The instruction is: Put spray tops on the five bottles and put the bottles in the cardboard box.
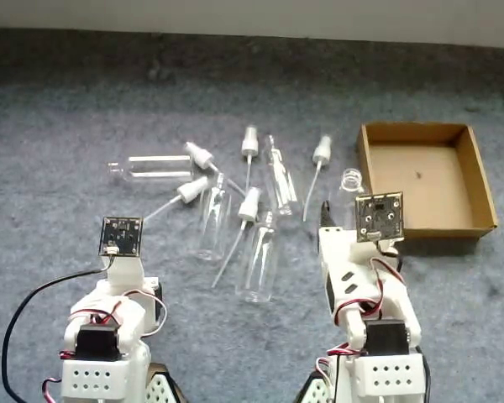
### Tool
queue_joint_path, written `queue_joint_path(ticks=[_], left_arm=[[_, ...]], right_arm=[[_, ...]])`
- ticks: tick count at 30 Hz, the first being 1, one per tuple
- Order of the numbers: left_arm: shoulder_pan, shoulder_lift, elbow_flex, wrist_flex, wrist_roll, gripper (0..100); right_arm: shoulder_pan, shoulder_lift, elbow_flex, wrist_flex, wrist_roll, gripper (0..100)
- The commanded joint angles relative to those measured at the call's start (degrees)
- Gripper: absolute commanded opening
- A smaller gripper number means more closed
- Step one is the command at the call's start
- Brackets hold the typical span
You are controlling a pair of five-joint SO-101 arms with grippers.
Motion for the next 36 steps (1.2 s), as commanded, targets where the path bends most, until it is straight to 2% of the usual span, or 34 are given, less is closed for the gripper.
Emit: queue_joint_path(ticks=[1,5,10,17,19,24,26,32,36], left_arm=[[-0.1,-0.3,1.1,0.2,-0.5,1],[-0.1,-0.3,1.1,0.2,-0.5,1],[-0.1,-0.3,1.1,0.2,-0.4,1],[-0.8,-0.4,0.8,-0.5,-1.0,1],[-3.7,-0.3,1.1,-3.3,-5.4,1],[-10.9,-0.3,1.1,-11.7,-29.6,1],[-11.4,-0.3,1.1,-13.2,-35.2,1],[-11.1,-0.3,0.2,-13.4,-35.8,1],[-11.2,-0.2,-4.7,-13.4,-35.7,1]], right_arm=[[-0.3,-1.0,1.6,-1.9,-0.5,11.7],[-0.3,-1.1,5.3,-2.9,-0.5,11.7],[-0.3,-1.2,9.2,-11.6,-0.6,11.7],[-0.2,-1.2,15.2,-17.0,-0.6,11.7],[-0.2,-1.2,15.3,-17.5,-0.6,11.6],[-0.2,-1.2,15.4,-17.9,-0.6,11.6],[-0.2,-1.2,15.4,-17.9,-0.6,11.5],[-0.3,-1.2,18.3,-17.9,-0.6,11.4],[-0.3,-1.2,20.4,-17.9,-0.6,11.4]])
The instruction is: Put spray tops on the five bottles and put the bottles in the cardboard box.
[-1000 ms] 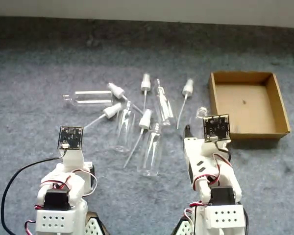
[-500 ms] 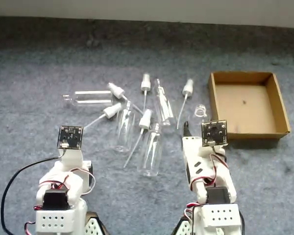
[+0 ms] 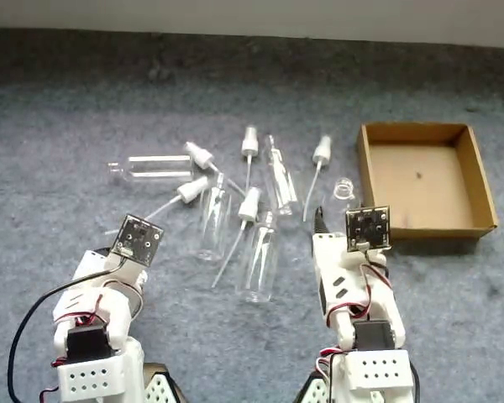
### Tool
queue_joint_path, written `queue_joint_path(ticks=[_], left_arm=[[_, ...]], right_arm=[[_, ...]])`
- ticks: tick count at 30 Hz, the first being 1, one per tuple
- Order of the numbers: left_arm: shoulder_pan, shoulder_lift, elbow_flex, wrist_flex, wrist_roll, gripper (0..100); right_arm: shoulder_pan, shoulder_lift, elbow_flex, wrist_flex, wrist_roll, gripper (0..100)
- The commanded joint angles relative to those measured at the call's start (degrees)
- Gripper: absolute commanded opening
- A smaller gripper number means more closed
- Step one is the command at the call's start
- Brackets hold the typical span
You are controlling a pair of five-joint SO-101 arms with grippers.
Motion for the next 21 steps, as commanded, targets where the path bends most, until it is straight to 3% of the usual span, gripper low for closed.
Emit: queue_joint_path(ticks=[1,10,15,21], left_arm=[[-0.7,-0.2,-6.5,-1.1,-0.5,1],[-0.6,3.6,-21.6,-0.3,-0.6,1],[-0.1,19.6,-28.8,-0.4,-0.9,1],[6.5,39.0,-37.0,-2.1,-0.9,1]], right_arm=[[-0.3,-1.2,5.9,-1.5,-0.5,11.4],[-0.3,-1.2,6.1,-1.5,-0.5,11.4],[-0.3,-1.2,6.2,-1.5,-0.5,11.4],[-0.3,-1.2,6.2,-1.5,-0.5,11.4]])
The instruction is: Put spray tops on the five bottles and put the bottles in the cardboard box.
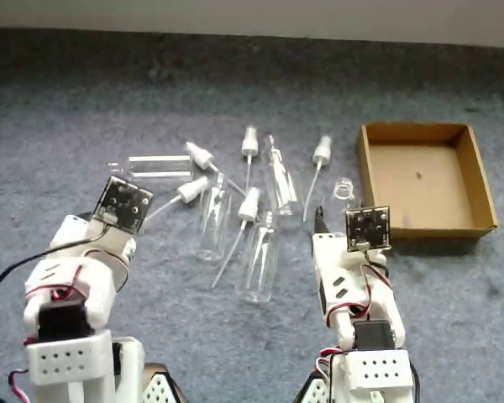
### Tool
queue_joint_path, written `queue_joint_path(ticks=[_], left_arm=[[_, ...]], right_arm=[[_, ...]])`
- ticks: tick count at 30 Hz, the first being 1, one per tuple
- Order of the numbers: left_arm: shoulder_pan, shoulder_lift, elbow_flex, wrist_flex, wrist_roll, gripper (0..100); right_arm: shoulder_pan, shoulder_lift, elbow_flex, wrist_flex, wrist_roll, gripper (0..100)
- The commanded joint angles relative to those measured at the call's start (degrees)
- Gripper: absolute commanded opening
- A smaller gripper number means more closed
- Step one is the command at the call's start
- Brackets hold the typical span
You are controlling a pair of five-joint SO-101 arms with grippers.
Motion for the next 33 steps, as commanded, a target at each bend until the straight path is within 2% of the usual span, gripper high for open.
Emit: queue_joint_path(ticks=[1,5,10,14,28,33], left_arm=[[5.8,14.8,-8.4,-1.4,-0.5,1],[9.2,26.4,-15.4,-1.3,-0.8,1],[11.3,41.1,-24.0,-1.2,-9.4,10],[11.4,50.2,-28.9,-1.7,-12.6,11],[15.9,79.0,-54.2,-1.1,-12.7,12],[17.4,85.7,-61.7,6.5,-12.7,12]], right_arm=[[-0.3,-1.2,6.2,-1.5,-0.5,11.4],[-0.3,-1.2,6.2,-1.5,-0.5,11.4],[-0.3,-1.2,6.2,-1.5,-0.5,11.4],[-0.3,-1.2,6.2,-1.5,-0.5,11.4],[-0.3,-1.2,6.2,-1.5,-0.5,11.4],[-0.3,-1.2,6.2,-1.5,-0.5,11.4]])
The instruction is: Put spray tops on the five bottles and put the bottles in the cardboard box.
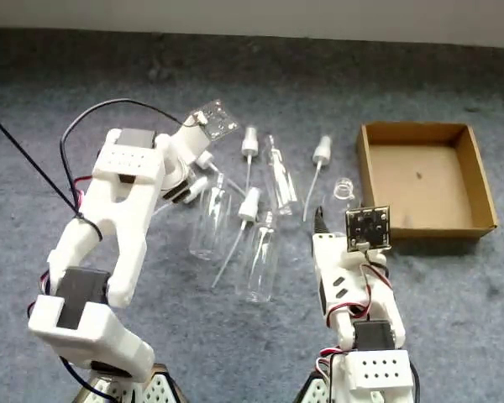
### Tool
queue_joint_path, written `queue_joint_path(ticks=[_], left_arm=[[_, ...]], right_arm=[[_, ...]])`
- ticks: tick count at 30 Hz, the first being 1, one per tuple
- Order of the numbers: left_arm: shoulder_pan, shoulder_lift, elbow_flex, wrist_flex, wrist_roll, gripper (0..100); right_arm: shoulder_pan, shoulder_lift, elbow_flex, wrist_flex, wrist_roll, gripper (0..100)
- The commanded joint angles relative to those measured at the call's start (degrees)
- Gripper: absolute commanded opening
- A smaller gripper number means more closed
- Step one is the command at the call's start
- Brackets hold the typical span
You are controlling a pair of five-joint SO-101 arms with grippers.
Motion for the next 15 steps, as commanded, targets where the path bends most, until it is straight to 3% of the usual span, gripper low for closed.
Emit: queue_joint_path(ticks=[1,15], left_arm=[[2.1,3.9,-9.5,6.6,-0.6,12],[1.8,20.9,-23.2,7.9,-0.4,12]], right_arm=[[-0.3,-1.2,6.2,-1.5,-0.5,11.4],[-0.3,-1.2,6.2,-1.5,-0.4,11.4]])
